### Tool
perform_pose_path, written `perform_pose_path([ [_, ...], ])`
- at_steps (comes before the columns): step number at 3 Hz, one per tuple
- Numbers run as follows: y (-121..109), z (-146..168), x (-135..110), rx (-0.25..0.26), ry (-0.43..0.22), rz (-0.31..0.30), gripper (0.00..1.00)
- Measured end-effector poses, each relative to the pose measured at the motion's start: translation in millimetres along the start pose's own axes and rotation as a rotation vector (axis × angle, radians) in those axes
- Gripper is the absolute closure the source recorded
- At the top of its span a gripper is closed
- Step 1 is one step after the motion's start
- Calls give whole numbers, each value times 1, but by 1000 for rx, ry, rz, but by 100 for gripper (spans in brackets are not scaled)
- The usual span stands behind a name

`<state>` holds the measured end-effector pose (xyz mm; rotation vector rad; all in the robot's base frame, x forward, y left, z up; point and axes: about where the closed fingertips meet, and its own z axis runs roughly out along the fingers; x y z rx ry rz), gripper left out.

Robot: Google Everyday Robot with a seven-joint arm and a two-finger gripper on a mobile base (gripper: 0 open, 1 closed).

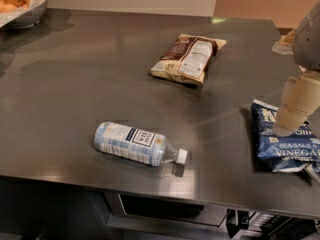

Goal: Move blue chip bag near brown chip bag

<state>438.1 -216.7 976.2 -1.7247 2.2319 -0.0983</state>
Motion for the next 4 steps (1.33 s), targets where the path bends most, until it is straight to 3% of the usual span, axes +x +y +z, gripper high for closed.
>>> perform_pose_path([
  [1,0,0,0,0,0,0,0],
  [2,4,8,5,-17,48,73,0],
  [4,12,34,30,20,271,336,0],
])
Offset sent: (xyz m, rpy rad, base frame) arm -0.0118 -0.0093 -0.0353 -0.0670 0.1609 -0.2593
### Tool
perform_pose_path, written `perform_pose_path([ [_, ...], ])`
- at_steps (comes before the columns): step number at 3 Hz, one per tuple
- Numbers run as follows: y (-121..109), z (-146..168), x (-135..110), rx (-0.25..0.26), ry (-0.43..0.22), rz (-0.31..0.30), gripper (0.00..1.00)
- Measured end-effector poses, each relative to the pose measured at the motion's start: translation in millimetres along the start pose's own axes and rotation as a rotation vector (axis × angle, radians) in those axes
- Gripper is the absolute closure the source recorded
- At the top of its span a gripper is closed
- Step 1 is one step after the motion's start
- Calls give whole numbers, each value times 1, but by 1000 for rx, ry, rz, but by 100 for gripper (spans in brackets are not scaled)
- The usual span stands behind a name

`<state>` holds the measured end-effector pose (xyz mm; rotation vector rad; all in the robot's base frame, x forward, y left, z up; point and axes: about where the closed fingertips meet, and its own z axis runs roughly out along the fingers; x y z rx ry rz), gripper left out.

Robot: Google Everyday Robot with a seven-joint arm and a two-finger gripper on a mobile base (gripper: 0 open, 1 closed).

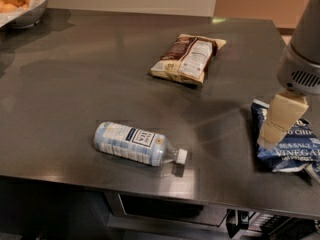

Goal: Move blue chip bag near brown chip bag

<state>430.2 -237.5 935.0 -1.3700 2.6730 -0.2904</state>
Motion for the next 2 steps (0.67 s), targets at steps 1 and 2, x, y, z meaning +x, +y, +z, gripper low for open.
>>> perform_pose_path([
  [1,-5,19,22,20,46,158,0],
  [2,-16,41,46,-19,46,337,0],
])
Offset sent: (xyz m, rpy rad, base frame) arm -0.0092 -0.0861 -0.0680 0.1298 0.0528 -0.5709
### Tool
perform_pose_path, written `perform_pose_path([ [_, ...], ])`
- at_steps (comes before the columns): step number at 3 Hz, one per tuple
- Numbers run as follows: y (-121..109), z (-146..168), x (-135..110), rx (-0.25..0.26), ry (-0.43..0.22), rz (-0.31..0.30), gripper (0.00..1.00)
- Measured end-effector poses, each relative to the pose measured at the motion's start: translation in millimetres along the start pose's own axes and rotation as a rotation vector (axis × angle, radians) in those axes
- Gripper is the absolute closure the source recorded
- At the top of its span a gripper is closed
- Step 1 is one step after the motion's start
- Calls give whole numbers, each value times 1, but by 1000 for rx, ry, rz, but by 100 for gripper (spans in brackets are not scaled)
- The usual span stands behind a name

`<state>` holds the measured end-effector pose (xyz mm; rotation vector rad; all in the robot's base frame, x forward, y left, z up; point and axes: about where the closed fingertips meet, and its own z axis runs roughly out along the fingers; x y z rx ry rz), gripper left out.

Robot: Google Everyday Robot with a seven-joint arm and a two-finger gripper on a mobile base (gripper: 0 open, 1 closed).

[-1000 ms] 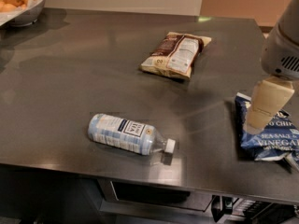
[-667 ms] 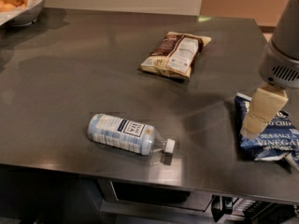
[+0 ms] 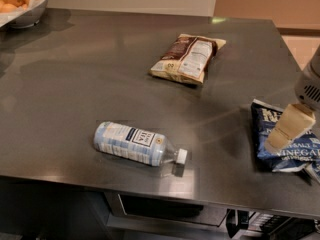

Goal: Move blue chip bag near brown chip bag

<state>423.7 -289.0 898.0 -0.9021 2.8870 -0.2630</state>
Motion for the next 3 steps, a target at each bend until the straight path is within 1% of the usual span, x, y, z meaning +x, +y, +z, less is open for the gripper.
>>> perform_pose_path([
  [1,-9,27,14,-61,30,139,0],
  [2,-6,48,20,-121,62,209,0],
  [3,0,60,21,-168,82,241,0],
])
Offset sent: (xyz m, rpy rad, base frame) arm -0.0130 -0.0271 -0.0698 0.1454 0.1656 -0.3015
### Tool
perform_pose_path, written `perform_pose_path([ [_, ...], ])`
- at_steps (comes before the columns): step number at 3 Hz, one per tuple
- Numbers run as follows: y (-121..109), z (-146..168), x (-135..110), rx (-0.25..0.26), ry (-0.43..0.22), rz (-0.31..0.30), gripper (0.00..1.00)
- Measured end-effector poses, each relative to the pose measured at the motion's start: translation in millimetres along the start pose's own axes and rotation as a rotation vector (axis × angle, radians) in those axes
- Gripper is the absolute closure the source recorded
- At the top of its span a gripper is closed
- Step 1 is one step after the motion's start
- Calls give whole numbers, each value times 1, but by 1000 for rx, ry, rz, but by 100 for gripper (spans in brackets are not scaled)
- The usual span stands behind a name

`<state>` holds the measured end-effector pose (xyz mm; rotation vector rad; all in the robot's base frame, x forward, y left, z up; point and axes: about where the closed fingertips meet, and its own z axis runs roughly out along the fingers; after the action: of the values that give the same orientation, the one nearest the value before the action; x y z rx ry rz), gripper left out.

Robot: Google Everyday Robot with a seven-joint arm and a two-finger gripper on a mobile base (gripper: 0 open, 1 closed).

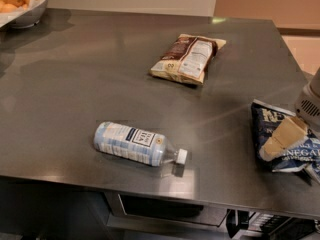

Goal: Move blue chip bag near brown chip bag

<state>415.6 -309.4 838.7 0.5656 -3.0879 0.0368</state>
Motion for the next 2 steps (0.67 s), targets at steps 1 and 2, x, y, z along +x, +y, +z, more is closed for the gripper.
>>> perform_pose_path([
  [1,4,4,-2,-46,11,8,18],
  [2,7,0,-7,-79,2,-5,41],
])
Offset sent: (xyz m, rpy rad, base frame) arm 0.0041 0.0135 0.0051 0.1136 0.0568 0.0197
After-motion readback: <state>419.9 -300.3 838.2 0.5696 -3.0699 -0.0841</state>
